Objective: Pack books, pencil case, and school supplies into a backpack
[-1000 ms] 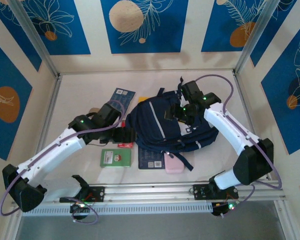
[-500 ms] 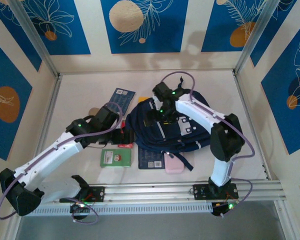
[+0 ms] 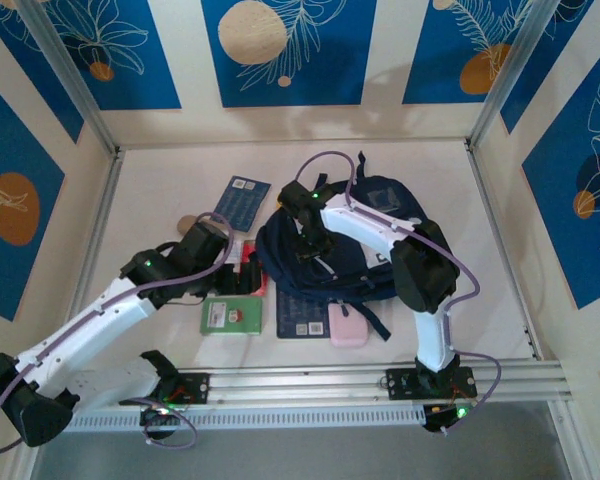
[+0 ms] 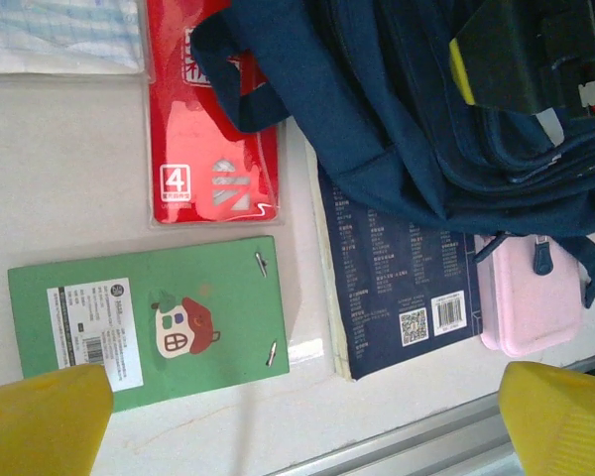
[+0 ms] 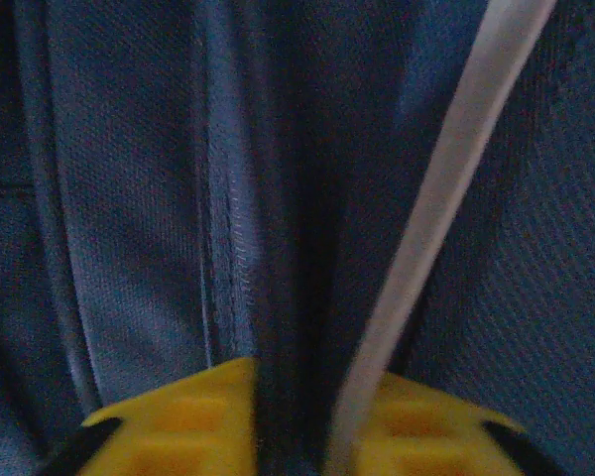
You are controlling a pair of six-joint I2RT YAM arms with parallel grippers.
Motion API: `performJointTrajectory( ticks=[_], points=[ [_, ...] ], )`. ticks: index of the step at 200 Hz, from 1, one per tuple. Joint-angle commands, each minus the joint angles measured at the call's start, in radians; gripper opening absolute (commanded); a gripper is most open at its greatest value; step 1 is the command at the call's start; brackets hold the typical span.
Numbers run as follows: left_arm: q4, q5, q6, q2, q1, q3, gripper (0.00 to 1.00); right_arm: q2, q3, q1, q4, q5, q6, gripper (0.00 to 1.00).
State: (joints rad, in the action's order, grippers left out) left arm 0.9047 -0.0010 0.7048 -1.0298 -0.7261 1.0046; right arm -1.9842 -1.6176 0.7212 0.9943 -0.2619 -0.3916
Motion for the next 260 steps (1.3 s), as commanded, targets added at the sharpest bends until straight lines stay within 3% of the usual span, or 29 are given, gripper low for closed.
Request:
performJointTrajectory(
  ticks=[1, 58, 91, 102, 136, 173, 260],
  points=[
    [-0.008, 0.008, -0.051, -0.033, 0.001, 0.027, 1.00, 0.045, -0.018, -0.019, -0.005, 0.015, -0.016, 0.13],
    [-0.088, 0.023, -0.123, -0.106, -0.006, 0.068, 1.00, 0.142, -0.067, -0.143, -0.027, 0.236, -0.133, 0.09],
    [-0.197, 0.129, -0.152, -0.151, -0.035, 0.058, 1.00, 0.167, -0.081, -0.219, -0.047, 0.393, -0.220, 0.12],
    [-0.236, 0.147, -0.161, -0.170, -0.056, 0.051, 1.00, 0.165, -0.093, -0.233, -0.043, 0.417, -0.243, 0.09],
    [-0.347, 0.170, -0.207, -0.247, -0.112, 0.018, 0.87, 0.143, -0.109, -0.281, -0.045, 0.520, -0.330, 0.00],
    [-0.473, 0.140, -0.280, -0.323, -0.144, -0.009, 0.71, 0.112, -0.136, -0.291, -0.033, 0.575, -0.366, 0.00],
    [-0.792, 0.148, -0.401, -0.462, -0.145, -0.143, 0.63, 0.070, -0.188, -0.292, 0.018, 0.631, -0.374, 0.00]
  ],
)
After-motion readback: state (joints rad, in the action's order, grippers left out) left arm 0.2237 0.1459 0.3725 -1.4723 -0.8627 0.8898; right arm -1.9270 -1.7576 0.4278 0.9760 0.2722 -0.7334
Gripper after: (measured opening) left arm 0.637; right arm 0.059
